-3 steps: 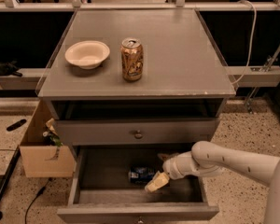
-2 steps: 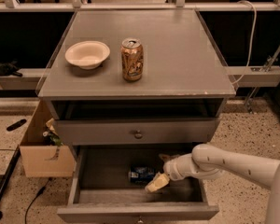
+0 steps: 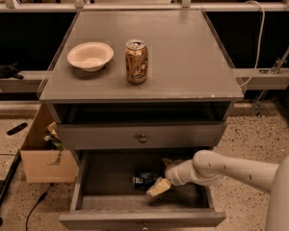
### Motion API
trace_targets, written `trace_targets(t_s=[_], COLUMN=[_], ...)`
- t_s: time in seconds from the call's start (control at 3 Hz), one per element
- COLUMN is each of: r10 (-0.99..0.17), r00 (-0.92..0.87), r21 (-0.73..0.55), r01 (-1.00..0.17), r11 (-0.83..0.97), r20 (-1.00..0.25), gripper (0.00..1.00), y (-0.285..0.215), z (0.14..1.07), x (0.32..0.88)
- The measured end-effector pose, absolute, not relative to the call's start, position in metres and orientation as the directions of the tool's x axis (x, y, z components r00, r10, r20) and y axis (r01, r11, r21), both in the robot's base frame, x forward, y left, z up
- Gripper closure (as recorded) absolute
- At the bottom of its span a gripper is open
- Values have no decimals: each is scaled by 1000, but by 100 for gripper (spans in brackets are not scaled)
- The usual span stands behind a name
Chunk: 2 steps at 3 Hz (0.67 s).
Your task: Pick pepsi can from middle drawer and place on counter
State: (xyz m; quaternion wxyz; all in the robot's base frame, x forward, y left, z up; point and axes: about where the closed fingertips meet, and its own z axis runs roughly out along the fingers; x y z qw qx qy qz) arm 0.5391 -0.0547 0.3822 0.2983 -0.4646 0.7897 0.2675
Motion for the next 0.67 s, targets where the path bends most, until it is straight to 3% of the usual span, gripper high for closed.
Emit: trace_targets(t_s=[0.67], r10=[-599], r00=[-374], r21=[125], r01=[-901], r11=[416], r20=[-707], gripper=[0], y=[-43], z=[366], x=[537])
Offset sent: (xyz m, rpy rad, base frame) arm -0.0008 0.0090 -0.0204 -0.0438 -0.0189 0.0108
